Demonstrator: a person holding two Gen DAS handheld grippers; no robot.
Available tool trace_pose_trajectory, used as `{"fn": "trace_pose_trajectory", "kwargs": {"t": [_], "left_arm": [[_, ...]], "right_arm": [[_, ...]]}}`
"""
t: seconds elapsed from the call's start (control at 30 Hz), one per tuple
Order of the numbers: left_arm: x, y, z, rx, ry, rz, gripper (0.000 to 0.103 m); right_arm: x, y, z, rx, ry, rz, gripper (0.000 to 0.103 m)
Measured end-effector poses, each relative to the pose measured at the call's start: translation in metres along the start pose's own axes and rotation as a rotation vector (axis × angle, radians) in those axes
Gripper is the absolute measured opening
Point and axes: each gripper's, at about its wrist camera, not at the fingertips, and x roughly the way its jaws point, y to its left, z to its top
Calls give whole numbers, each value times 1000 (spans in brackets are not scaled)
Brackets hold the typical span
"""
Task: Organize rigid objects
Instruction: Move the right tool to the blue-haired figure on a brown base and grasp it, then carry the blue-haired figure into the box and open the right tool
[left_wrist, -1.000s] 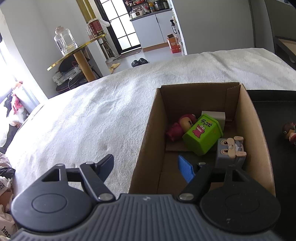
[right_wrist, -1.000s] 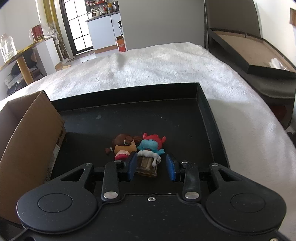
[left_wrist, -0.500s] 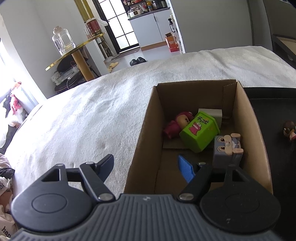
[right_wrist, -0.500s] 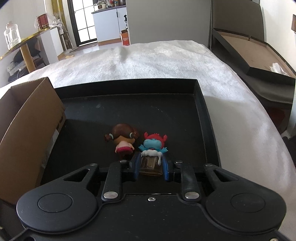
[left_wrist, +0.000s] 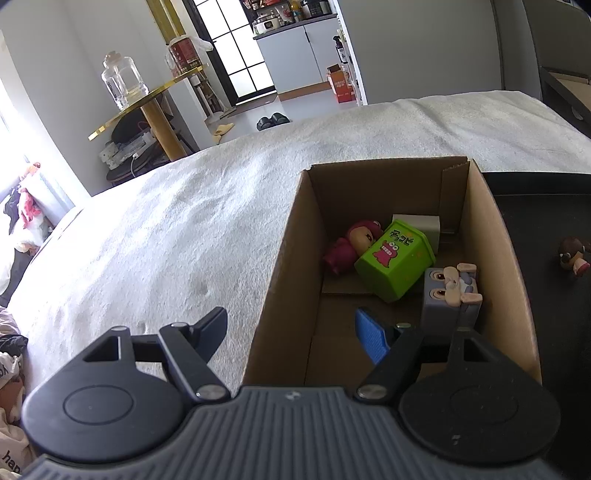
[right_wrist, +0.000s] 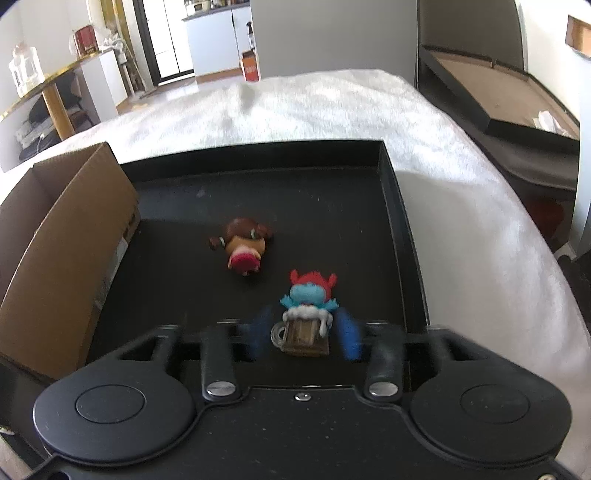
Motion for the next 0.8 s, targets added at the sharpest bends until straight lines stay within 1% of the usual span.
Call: {"fn": "trace_pose_trajectory", "kwargs": {"t": [0.03, 0.43, 0.57, 0.67, 0.7, 0.77, 0.8], "left_arm": [[0, 0, 0, 2, 0, 1, 75], [3, -1, 1, -2, 6, 7, 75], [4, 0, 0, -6, 6, 5, 75], [5, 1, 0, -8, 10, 7, 75], [4, 2, 0, -8, 6, 6, 75], [4, 2, -1, -13, 2, 7, 75], [4, 3, -1, -17, 7, 4, 75]], "right_arm": [[0, 1, 0, -1, -9, -3, 61], [15, 6, -7, 0, -13, -15, 61], [19, 10, -6, 5, -17, -53, 61], [24, 15, -4, 1, -19, -97, 60], [25, 18, -4, -3, -21, -110, 59], [25, 21, -3, -3, -29, -113, 52], [25, 22, -3, -12, -35, -115, 43]]}}
